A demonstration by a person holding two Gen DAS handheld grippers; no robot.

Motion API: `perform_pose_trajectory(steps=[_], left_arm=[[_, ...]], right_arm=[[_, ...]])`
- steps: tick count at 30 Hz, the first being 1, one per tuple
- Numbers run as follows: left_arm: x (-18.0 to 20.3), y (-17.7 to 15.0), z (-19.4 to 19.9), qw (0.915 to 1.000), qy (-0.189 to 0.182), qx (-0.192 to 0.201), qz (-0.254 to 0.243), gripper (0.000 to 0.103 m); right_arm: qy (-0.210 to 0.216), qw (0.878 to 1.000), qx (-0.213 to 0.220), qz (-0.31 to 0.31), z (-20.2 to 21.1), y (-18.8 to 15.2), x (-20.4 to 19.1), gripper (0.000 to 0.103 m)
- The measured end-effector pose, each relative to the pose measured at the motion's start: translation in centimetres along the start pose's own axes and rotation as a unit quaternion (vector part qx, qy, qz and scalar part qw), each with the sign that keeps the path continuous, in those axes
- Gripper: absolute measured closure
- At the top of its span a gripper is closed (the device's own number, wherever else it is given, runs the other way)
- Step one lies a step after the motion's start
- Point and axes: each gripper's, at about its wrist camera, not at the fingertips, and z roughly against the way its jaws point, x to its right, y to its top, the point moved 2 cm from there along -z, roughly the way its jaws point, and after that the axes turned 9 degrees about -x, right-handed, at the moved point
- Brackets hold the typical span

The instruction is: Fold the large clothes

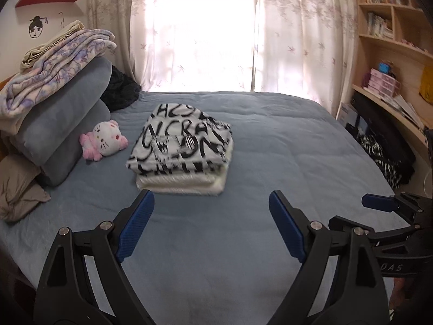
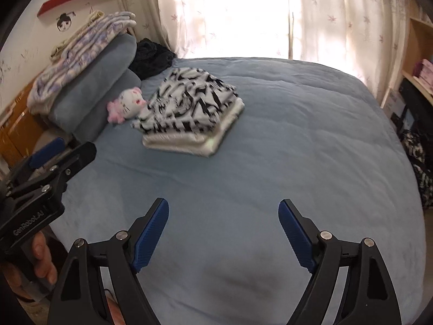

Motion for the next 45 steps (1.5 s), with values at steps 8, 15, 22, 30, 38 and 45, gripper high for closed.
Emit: perform_pose_trajectory(steps=[8, 15, 22, 30, 38, 45], left_arm=[[3.1, -9.7, -1.0, 0.9983, -0.027, -0.05, 0.011, 0.018], [4.7, -15.5, -1.8, 0.9972, -0.026, -0.067, 0.021, 0.018], [5.3, -18.0, -2.2, 0.9967, -0.015, -0.079, 0.012, 0.018], [4.7, -17.6, -2.2, 0.9966, -0.017, -0.08, 0.01, 0.018], [4.3, -17.2, -2.2, 0.9964, -0.017, -0.083, 0.006, 0.018], [4.2, -17.3, -2.4, 0.9962, -0.017, -0.085, 0.007, 0.018]], right_arm=[[-0.018, 0.997, 0.003, -0.07, 0.5, -13.1, 4.3, 0.017], [-0.013, 0.993, 0.008, -0.114, 1.3, -21.0, 6.0, 0.015], [-0.026, 0.995, 0.019, -0.097, 2.3, -24.4, 5.2, 0.015], [-0.035, 0.996, 0.026, -0.081, 3.2, -25.1, 4.8, 0.015], [-0.034, 0.996, 0.023, -0.078, 2.3, -23.3, 5.0, 0.015], [-0.034, 0.996, 0.022, -0.076, 2.0, -22.7, 5.4, 0.015]])
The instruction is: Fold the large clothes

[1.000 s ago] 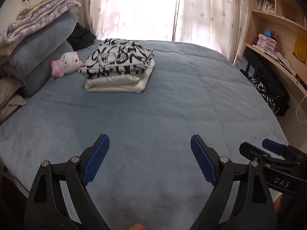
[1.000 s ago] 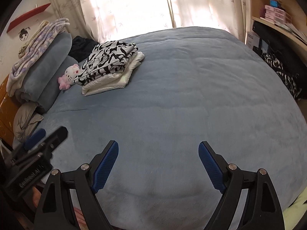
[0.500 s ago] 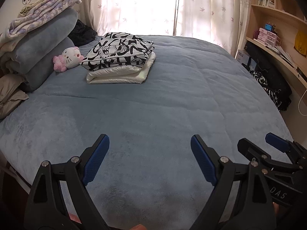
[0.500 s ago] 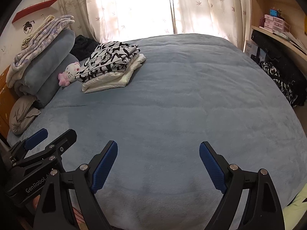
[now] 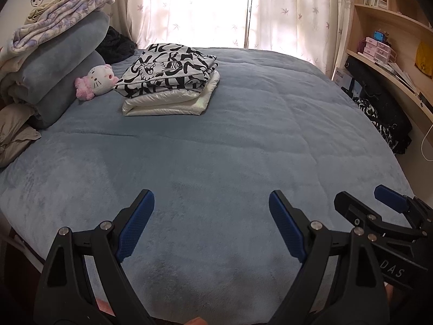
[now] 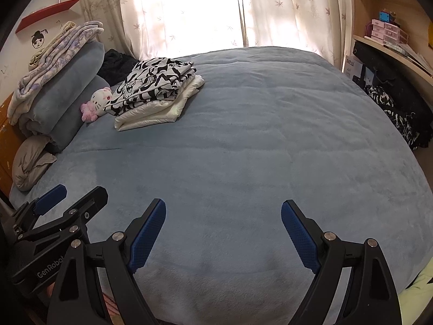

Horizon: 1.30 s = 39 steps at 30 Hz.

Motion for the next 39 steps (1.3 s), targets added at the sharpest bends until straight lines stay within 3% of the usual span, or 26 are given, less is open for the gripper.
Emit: perform_pose_trajectory(steps=[7, 14, 39], left_arm=[[-0.1, -0.1, -0.1, 1.0, 0.001, -0.004, 0.0, 0.018], [-0.1, -0.3, -0.4, 1.0, 0.003, -0.009, -0.001, 0.018], [0.0, -0.7, -1.2, 0.9997, 0.004, -0.024, -0.006, 0.018]], right_arm=[[0.0, 1.0, -0.001, 0.0, 0.0, -0.1, 0.1, 0.015], [0.002, 1.0, -0.007, 0.0, -1.2, 1.8, 0.6, 0.015], [-0.002, 1.0, -0.012, -0.007, -2.5, 1.8, 0.4, 0.015]])
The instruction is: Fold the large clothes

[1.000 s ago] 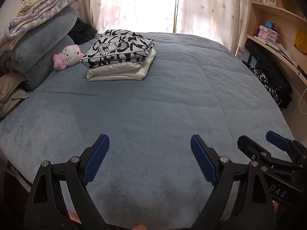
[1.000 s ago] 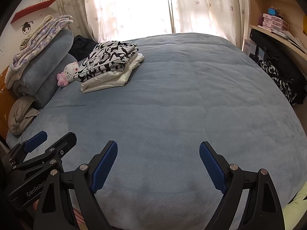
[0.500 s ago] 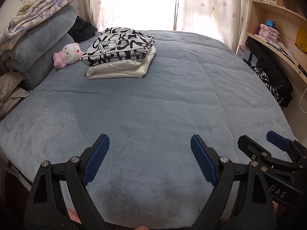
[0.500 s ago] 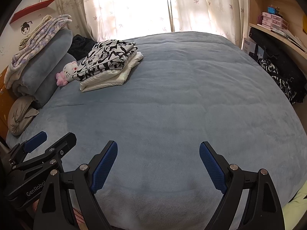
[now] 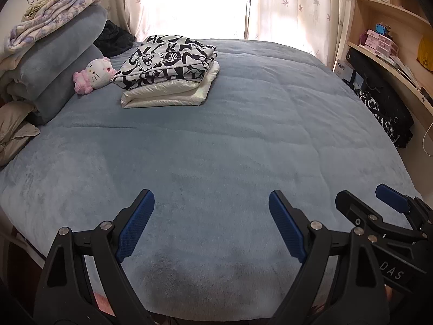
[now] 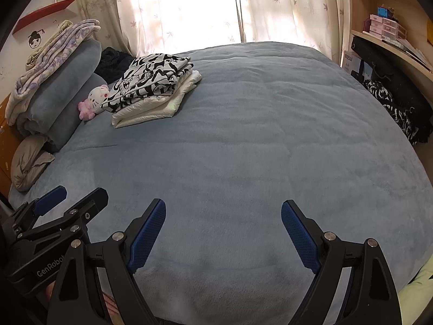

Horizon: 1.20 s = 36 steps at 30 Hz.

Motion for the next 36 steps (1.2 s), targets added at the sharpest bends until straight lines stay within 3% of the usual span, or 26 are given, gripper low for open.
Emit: perform_pose_trajectory(steps=[36], left_arm=[[0.0, -0.2, -0.6, 0.9999, 0.009, -0.012, -0.008, 0.019]], right_arm=[[-0.005, 1.0, -0.005, -0.002, -1.4, -0.9, -0.7, 0.015]])
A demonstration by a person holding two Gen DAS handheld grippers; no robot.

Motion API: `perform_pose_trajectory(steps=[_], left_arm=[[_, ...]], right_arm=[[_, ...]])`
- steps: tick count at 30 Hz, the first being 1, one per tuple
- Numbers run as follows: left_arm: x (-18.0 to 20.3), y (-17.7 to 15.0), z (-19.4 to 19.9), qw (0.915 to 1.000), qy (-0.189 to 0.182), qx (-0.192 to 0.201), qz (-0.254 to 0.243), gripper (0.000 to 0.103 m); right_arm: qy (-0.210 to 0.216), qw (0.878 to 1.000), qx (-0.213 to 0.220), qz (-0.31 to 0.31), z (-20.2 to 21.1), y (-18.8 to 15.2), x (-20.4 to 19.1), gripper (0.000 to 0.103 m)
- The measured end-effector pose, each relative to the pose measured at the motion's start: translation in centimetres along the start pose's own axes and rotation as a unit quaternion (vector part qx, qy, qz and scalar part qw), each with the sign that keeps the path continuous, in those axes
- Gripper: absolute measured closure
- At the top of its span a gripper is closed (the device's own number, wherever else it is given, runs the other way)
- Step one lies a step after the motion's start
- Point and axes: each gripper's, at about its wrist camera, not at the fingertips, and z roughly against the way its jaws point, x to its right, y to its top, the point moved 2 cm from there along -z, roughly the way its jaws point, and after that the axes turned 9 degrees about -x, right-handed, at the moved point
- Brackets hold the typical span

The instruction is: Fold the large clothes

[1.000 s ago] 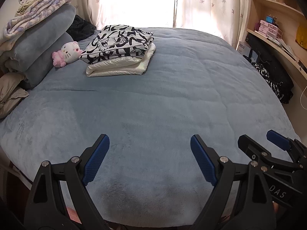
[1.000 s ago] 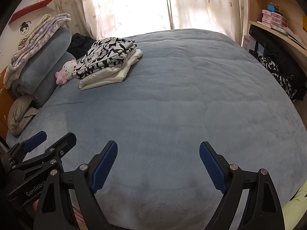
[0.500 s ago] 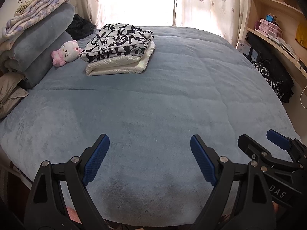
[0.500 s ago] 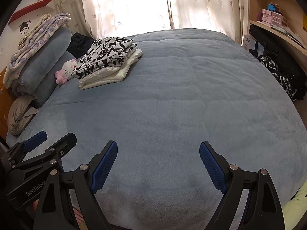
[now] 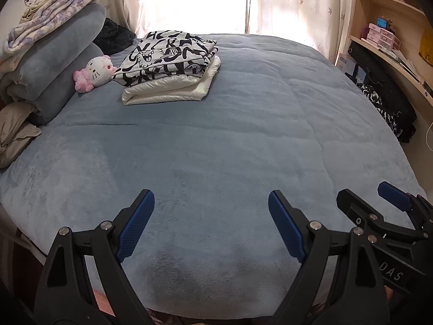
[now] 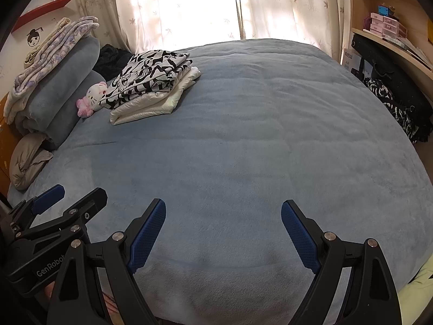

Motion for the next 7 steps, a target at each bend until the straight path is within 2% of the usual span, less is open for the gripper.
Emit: perform_pose_trajectory(steps=[7], left_arm=[[-0.1, -0.05, -0.29, 1.0, 0.002, -0.002, -0.003, 0.019]], right_arm=[[0.0, 1.0, -0.003, -0.001, -0.18, 0.11, -0.01, 0.015]])
